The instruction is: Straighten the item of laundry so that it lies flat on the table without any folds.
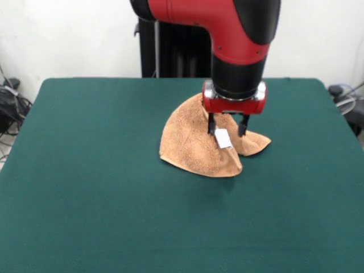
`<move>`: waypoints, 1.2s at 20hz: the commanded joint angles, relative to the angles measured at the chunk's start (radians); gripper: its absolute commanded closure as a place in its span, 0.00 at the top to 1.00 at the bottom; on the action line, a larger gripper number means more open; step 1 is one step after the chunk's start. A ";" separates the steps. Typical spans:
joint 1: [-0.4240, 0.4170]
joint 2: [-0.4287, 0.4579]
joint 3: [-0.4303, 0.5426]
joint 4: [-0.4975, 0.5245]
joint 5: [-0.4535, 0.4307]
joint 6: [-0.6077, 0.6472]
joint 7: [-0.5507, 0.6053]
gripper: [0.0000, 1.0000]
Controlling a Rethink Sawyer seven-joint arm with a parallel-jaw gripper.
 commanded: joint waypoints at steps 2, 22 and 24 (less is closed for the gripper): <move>0.001 0.048 -0.025 0.062 -0.068 -0.136 0.154 1.00; 0.060 0.074 -0.035 0.039 -0.014 -0.124 0.209 1.00; 0.063 0.074 -0.029 0.041 -0.007 -0.122 0.213 1.00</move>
